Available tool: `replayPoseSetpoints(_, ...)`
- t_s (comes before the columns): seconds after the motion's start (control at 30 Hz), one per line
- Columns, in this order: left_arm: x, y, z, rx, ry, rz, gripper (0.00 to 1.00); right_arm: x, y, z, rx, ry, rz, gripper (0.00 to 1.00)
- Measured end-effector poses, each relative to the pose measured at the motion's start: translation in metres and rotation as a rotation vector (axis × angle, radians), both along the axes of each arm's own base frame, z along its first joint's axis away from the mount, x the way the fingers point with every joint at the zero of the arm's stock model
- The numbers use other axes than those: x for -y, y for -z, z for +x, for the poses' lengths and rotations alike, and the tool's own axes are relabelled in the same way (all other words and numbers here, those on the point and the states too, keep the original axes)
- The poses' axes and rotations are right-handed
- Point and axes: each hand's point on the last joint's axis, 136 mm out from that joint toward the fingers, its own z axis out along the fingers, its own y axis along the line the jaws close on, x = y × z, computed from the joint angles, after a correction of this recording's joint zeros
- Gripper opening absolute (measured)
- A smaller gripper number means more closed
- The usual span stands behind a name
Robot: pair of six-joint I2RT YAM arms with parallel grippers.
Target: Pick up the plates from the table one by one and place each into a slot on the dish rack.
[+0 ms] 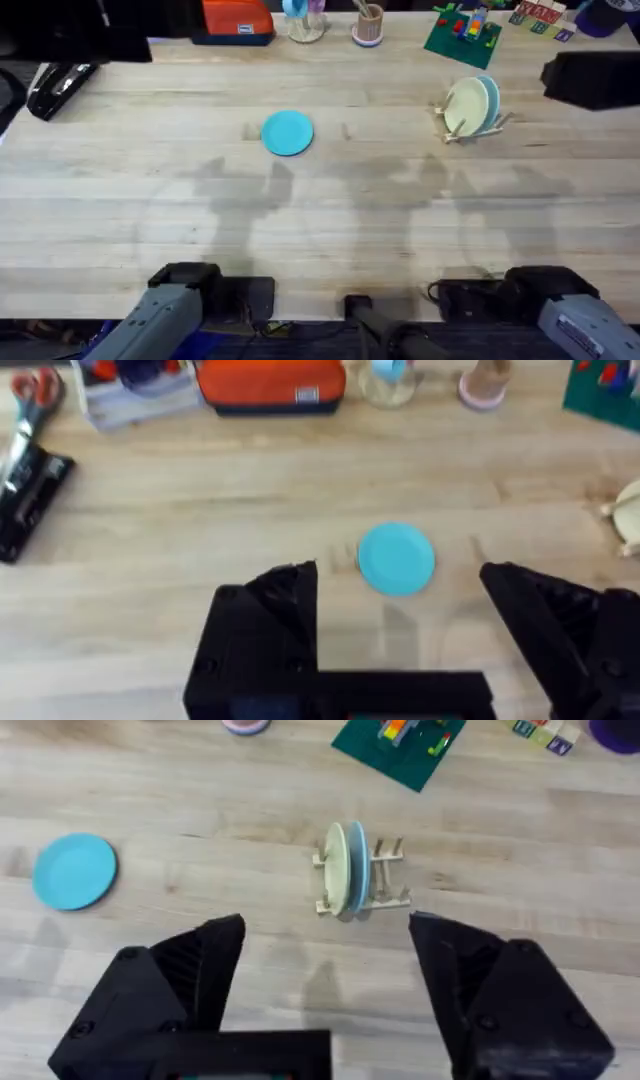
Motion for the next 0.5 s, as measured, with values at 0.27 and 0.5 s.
replayPoseSetpoints(0.27,0.001,0.043,0.0,-0.229,-0.004,-0.013,0.993,0.0,0.013,0.017,-0.102,0.0,-0.001,0.993)
replayPoseSetpoints(0.5,0.001,0.056,-0.001,-0.302,-0.004,-0.015,0.993,0.0,0.006,0.028,-0.064,0.0,0.0,0.993)
